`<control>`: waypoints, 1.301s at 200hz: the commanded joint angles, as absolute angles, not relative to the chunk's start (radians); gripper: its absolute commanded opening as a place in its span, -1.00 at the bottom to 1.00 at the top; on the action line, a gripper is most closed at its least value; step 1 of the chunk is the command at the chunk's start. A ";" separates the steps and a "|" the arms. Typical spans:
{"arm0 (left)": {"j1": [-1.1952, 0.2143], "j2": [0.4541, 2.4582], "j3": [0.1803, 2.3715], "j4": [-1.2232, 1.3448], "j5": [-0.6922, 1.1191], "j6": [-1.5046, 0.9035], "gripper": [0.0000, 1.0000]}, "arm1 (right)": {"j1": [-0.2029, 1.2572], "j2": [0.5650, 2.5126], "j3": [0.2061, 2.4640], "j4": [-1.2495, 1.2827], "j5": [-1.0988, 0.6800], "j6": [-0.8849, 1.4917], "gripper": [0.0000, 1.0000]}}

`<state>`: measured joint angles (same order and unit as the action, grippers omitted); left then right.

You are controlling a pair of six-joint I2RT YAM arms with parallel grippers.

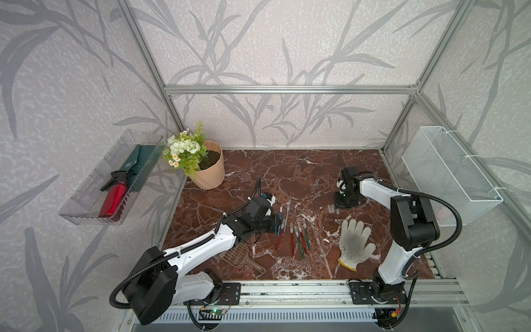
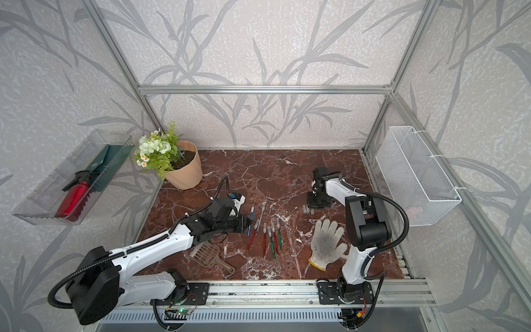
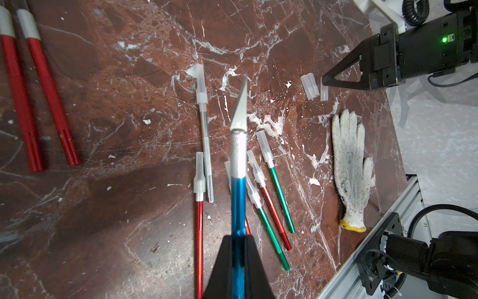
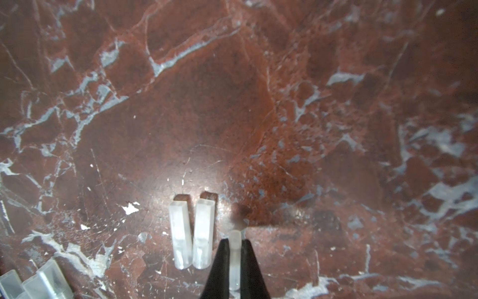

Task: Remove protective caps from carving knives
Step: Place the protective sleeve at the center of the board.

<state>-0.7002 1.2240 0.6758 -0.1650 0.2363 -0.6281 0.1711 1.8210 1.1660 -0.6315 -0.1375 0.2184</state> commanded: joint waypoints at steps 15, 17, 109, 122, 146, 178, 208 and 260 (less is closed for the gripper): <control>-0.694 1.203 0.670 -0.183 0.222 -0.621 -0.93 | 0.173 1.845 1.207 -0.626 -0.142 0.214 -0.82; -0.695 1.203 0.670 -0.183 0.221 -0.621 -0.93 | 0.173 1.848 1.208 -0.625 -0.141 0.214 -0.82; -0.685 1.207 0.675 -0.190 0.218 -0.625 -0.93 | 0.174 1.872 1.220 -0.621 -0.143 0.212 -0.65; -0.681 1.207 0.675 -0.189 0.220 -0.630 -0.93 | 0.173 1.871 1.219 -0.622 -0.141 0.212 -0.63; -0.675 1.210 0.681 -0.194 0.224 -0.630 -0.92 | 0.173 1.866 1.215 -0.623 -0.138 0.210 -0.61; -0.651 1.216 0.689 -0.213 0.224 -0.636 -0.91 | 0.176 1.825 1.201 -0.623 -0.122 0.215 -0.57; -0.611 1.228 0.689 -0.225 0.243 -0.639 -0.91 | 0.182 1.757 1.159 -0.608 -0.108 0.217 -0.52; -0.545 1.237 0.726 -0.325 0.175 -0.590 -0.92 | 0.224 1.572 1.046 -0.565 -0.117 0.219 -0.33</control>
